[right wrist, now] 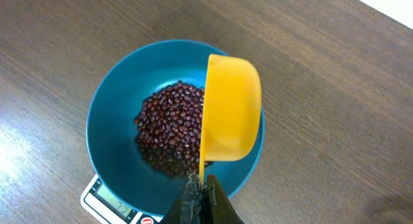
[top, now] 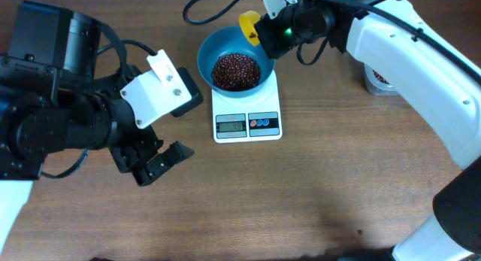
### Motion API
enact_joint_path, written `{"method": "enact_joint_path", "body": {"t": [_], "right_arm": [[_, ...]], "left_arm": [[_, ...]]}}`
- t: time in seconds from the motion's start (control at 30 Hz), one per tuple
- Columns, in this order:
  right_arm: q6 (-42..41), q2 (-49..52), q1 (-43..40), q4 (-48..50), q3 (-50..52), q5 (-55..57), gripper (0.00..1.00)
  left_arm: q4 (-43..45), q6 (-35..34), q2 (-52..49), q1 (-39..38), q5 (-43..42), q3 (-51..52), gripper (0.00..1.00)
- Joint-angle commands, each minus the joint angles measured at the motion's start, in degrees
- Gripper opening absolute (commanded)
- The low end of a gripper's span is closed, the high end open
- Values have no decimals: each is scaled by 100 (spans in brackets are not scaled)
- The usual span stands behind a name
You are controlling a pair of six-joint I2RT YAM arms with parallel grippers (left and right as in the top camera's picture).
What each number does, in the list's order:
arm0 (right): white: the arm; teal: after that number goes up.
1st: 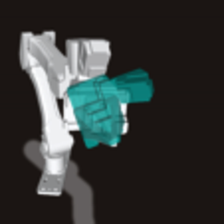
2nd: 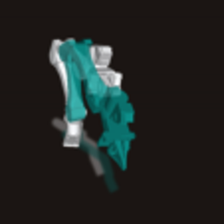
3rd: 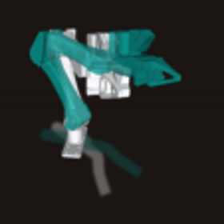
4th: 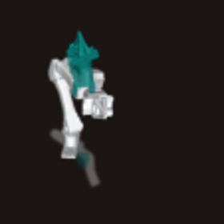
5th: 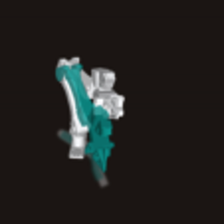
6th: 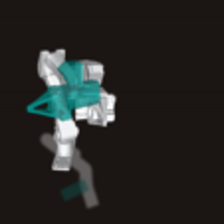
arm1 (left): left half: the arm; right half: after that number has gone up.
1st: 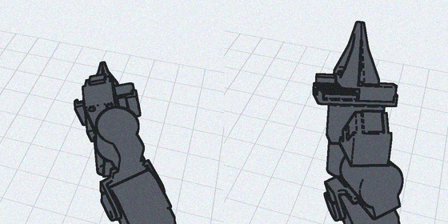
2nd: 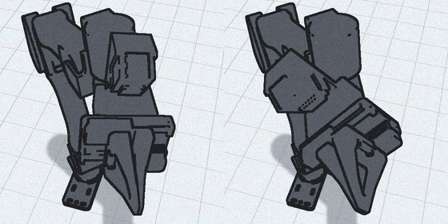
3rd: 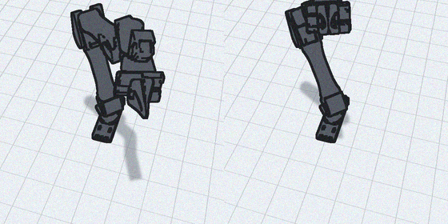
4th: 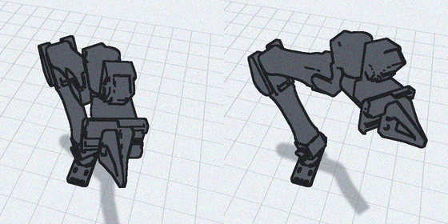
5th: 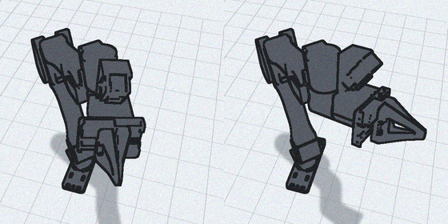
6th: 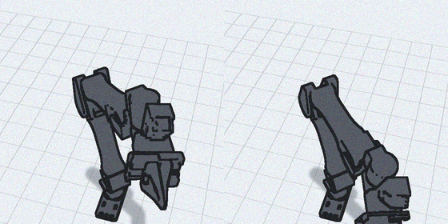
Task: Scoop item into bowl and weigh 50g on scale
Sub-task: 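Hold the scoop tipped over the bowl with the right gripper, shaking out beans, then withdraw the empty scoop from the bowl toward the right side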
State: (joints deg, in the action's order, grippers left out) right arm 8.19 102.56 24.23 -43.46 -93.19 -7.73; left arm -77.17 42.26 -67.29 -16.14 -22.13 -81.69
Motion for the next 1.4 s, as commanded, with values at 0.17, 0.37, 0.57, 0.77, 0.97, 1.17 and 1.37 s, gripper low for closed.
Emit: {"method": "enact_joint_path", "body": {"t": [0.17,0.37,0.57,0.77,0.97,1.17,1.37], "right_arm": [[57,-92,238,-76,-216,251,4],[52,-24,350,-116,-208,455,4],[52,-35,356,-68,-219,450,4],[57,-35,348,-72,-219,400,4],[380,-20,400,-105,-219,841,4],[376,-35,400,-68,-229,798,4],[376,-35,400,-68,-229,798,4]], "left_arm": [[-7,74,13,22,-61,24,99],[-7,72,13,22,-61,24,99],[-7,72,13,22,-61,24,99],[-7,72,13,22,-61,24,99],[-7,72,13,22,-61,22,99],[-7,72,13,22,-61,24,99],[-7,72,13,22,-61,24,99]]}}
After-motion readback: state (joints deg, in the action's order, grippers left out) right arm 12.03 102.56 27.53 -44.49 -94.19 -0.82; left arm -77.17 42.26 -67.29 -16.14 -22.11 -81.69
